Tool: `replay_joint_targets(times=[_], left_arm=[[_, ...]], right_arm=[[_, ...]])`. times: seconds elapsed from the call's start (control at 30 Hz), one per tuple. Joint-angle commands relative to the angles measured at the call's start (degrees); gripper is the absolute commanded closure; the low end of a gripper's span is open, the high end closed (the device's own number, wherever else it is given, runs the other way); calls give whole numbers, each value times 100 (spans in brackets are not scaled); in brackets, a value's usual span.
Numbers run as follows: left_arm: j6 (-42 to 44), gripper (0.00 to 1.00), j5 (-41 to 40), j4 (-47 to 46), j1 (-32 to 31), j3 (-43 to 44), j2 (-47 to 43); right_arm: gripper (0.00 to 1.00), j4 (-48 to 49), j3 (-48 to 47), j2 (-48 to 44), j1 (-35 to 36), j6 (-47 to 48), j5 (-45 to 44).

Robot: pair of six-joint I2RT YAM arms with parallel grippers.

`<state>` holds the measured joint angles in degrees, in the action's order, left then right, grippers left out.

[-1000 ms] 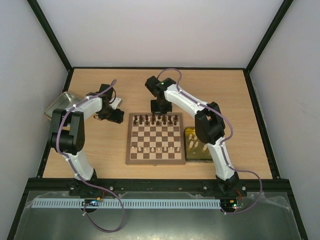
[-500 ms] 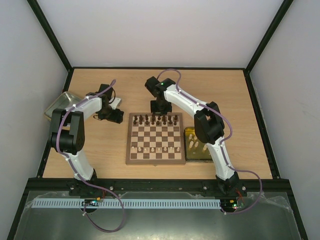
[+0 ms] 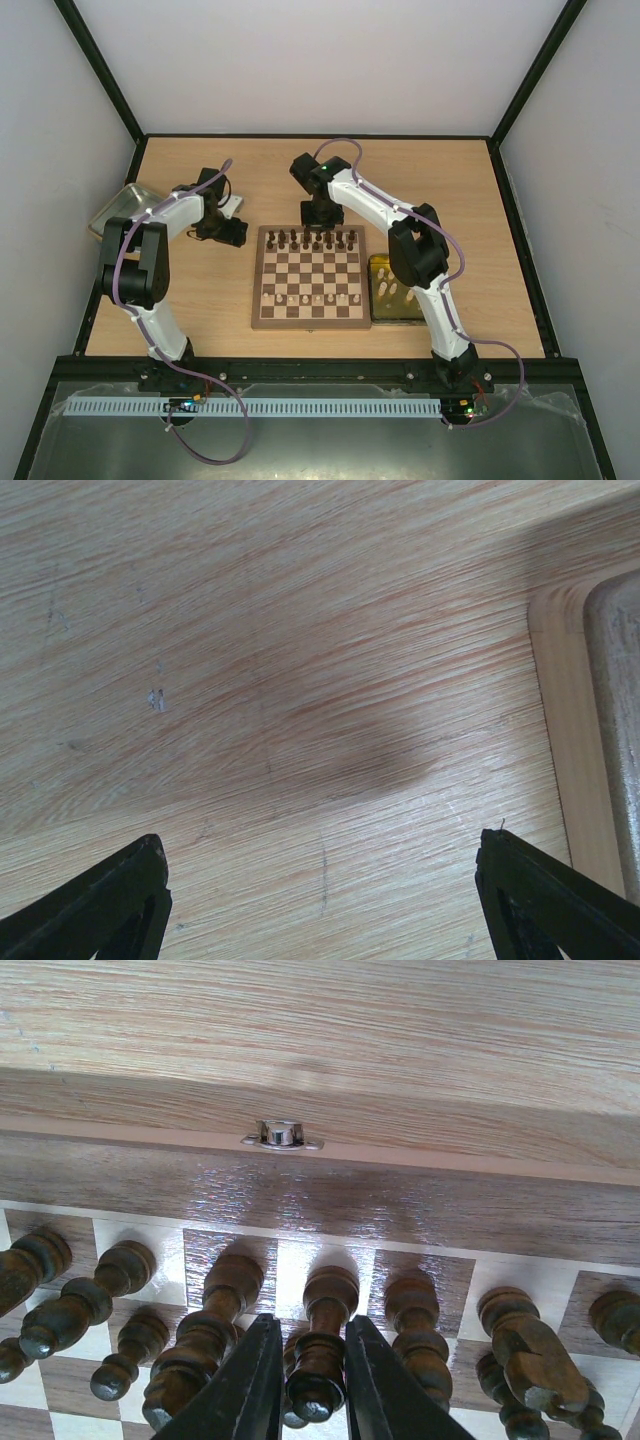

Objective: Set up the chess pieces on the board
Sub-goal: Place the chess piece on the chessboard.

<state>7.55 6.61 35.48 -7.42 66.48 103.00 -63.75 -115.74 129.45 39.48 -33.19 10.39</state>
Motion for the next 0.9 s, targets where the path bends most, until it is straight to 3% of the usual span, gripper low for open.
replay_joint_targets(times=[0.0,0.23,0.47,0.87], left_arm=[[50,16,49,79,30,76,29],[45,16,42,81,30,71,14],[48,16,41,89,30,67,2],[45,16,40,102,30,48,-68]], right_arm=[[83,7,40,-52,42,25,-54],[83,-21,71,-58,40,20,-63],[73,-51,69,-155,36,-1,-173],[74,-122,-91,-646,-81,-175,-431]])
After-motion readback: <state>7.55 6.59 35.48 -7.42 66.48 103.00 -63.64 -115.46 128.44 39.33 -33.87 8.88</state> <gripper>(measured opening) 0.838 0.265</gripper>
